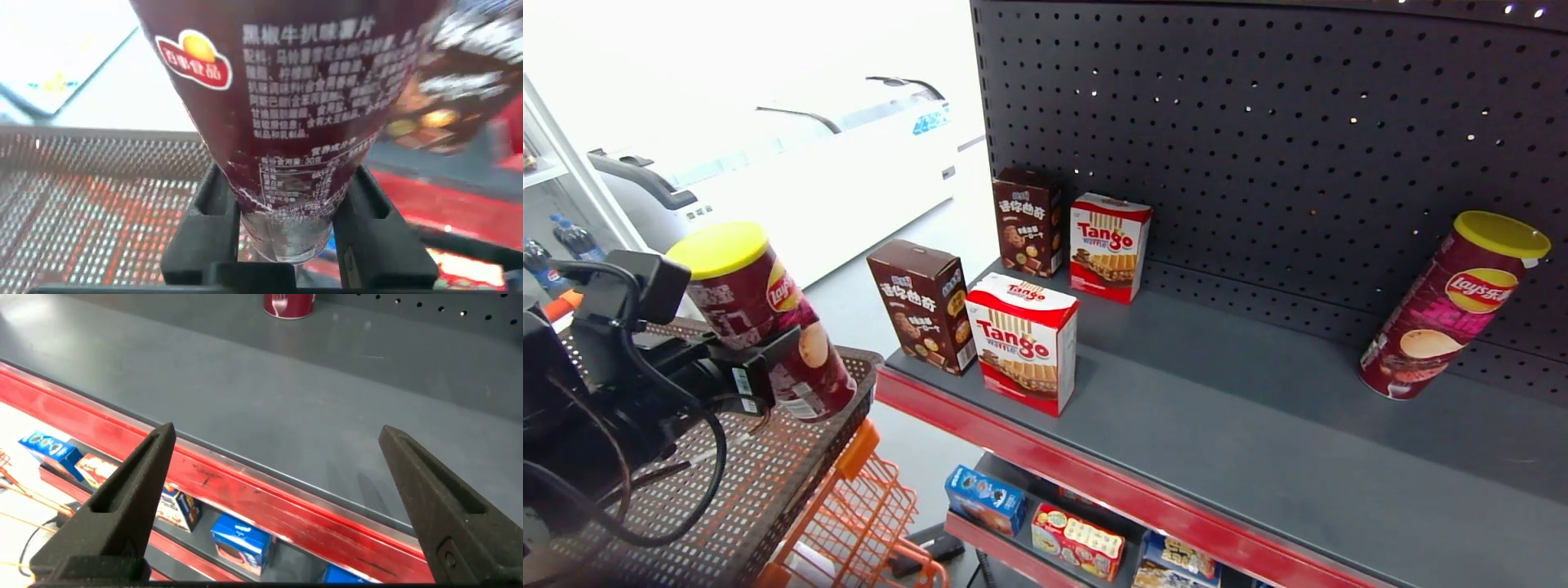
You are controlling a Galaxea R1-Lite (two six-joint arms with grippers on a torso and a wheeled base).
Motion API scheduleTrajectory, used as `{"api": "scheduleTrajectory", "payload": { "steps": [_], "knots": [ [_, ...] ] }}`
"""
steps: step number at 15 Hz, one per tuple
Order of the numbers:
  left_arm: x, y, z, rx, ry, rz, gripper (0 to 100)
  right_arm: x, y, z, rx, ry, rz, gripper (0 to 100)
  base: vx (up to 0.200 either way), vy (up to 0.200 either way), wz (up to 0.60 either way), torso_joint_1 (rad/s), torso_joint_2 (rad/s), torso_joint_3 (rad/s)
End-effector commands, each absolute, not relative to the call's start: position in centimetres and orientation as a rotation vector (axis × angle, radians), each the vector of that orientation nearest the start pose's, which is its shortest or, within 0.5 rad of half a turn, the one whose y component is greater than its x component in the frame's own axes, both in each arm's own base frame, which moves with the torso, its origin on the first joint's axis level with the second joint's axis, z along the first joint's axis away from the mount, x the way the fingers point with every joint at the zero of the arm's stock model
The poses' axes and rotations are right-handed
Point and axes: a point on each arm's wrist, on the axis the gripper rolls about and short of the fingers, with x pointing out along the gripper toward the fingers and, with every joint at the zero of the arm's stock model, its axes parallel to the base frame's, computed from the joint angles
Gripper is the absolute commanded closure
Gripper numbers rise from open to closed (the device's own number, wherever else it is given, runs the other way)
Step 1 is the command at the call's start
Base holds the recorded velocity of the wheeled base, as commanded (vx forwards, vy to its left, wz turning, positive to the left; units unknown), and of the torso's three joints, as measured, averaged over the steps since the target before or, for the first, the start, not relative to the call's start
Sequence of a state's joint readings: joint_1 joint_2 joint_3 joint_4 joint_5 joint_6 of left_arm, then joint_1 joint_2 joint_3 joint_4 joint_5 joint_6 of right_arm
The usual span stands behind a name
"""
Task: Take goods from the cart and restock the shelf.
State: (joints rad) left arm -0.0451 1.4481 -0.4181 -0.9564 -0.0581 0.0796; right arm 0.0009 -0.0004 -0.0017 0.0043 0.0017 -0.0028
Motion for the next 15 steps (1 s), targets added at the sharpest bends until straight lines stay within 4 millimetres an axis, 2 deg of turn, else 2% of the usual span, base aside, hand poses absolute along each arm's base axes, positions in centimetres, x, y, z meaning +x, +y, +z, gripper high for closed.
{"api": "scheduleTrajectory", "payload": {
  "steps": [1,6,10,11,12,15],
  "knots": [
    [19.5,-2.5,20.0,0.077,-0.028,-0.175,100,-2.3,0.0,7.5,-0.003,0.003,0.003,0,0.0,0.0,0.0,0.0,0.0,0.0],
    [18.2,-3.6,20.7,0.078,-0.032,-0.251,100,-2.3,0.0,7.6,-0.003,0.002,0.005,0,0.0,0.0,0.0,0.0,0.0,0.0],
    [17.5,-5.6,20.6,0.063,-0.037,-0.416,100,-2.3,0.0,7.5,-0.003,0.003,0.003,0,0.0,0.0,0.0,0.0,0.0,0.0],
    [17.5,-5.7,20.7,0.063,-0.04,-0.428,100,-2.3,0.0,7.5,-0.003,0.003,0.005,0,0.0,0.0,0.0,0.0,0.0,0.0],
    [17.4,-6.1,20.9,0.062,-0.05,-0.548,100,-2.3,0.0,7.5,-0.003,0.003,0.002,0,0.0,0.0,0.0,0.0,0.0,0.0],
    [17.1,-6.2,20.5,0.062,-0.039,-0.591,100,-2.3,0.0,7.5,-0.003,0.003,0.005,0,0.0,0.0,0.0,0.0,0.0,0.0]
  ]
}}
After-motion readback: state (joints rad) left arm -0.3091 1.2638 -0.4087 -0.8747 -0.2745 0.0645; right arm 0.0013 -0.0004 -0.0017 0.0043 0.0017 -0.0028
